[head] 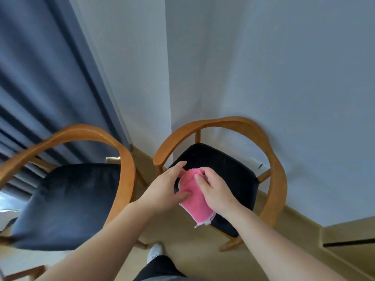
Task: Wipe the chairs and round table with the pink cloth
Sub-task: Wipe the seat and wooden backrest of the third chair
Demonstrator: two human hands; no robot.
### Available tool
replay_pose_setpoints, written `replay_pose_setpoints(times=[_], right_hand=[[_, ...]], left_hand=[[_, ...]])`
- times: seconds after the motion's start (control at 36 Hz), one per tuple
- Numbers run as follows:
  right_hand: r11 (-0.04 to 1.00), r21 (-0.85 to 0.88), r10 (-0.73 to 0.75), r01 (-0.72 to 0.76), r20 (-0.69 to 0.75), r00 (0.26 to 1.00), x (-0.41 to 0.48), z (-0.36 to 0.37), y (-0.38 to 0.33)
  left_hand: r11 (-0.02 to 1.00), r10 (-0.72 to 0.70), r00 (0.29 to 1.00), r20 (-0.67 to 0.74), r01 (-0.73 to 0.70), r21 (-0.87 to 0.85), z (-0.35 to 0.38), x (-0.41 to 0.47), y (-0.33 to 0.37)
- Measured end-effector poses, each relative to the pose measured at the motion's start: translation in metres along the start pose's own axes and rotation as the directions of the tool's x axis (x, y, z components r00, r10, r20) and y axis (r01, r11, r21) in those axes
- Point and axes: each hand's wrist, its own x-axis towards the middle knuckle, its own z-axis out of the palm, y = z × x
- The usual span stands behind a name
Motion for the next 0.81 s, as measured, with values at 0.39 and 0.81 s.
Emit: replay_pose_setpoints(times=[0.39,0.81], right_hand=[[0.999,0.0,0.034,-0.036,0.354,0.935,0.106,0.007,-0.002],[0.969,-0.222,0.164,-0.103,0.275,0.947,0.259,0.037,0.021]], left_hand=[[0.974,-0.198,0.98,-0.019,0.195,-0.115,-0.025,0.064,-0.062],[0.878,-0.417,0.909,0.01,0.406,-0.253,-0.045,0.163,-0.159]])
